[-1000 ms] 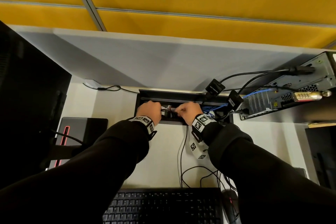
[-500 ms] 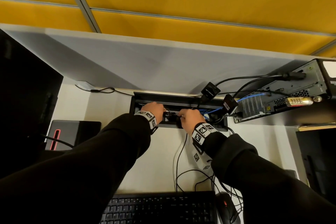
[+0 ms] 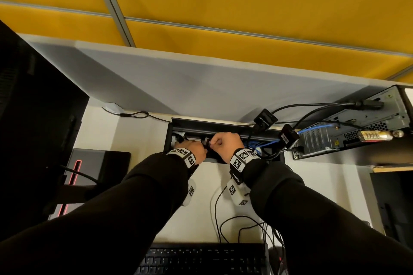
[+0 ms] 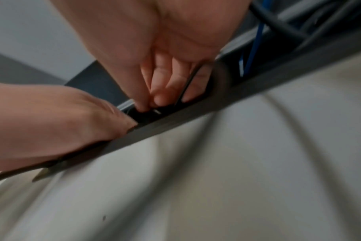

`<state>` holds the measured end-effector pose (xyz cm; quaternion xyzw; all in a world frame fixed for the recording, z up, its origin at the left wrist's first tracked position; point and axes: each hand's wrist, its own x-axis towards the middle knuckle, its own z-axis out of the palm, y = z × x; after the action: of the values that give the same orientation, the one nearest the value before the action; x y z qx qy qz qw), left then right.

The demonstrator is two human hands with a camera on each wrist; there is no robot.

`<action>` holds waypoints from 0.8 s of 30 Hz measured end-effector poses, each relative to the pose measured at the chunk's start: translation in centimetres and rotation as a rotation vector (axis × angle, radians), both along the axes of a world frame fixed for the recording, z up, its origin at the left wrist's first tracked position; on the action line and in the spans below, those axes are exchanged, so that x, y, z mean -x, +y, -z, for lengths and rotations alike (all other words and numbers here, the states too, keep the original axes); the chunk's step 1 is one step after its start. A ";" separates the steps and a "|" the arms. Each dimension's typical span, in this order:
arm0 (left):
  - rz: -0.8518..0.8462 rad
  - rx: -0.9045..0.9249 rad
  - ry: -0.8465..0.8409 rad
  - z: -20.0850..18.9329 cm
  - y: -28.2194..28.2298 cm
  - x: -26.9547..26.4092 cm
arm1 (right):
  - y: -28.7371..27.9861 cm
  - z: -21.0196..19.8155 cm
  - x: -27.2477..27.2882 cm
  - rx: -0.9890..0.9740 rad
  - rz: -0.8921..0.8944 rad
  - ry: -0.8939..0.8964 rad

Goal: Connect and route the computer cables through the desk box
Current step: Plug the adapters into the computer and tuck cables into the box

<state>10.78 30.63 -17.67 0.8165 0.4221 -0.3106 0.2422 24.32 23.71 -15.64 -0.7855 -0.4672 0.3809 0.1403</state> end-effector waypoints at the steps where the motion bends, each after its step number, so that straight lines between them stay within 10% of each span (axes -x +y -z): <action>1: -0.029 -0.023 0.007 0.1 0.0 -0.1 | -0.3 -0.1 -0.3 0.003 0.019 -0.035; 8: -0.353 0.004 -0.316 -1.9 0.5 -1.1 | -3.6 -0.3 -2.5 0.000 0.027 -0.093; 15: -1.202 0.639 -0.958 -6.4 -1.6 -2.2 | -5.3 -0.5 -2.2 -0.076 -0.013 -0.152; 24: -0.574 0.244 -1.175 -11.8 -1.1 -4.9 | -3.3 -0.6 -0.9 0.253 -0.136 -0.135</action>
<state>15.70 29.58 -5.87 0.6719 0.3827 0.2173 0.5957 25.24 20.40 -15.03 -0.7872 -0.4761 0.3916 -0.0179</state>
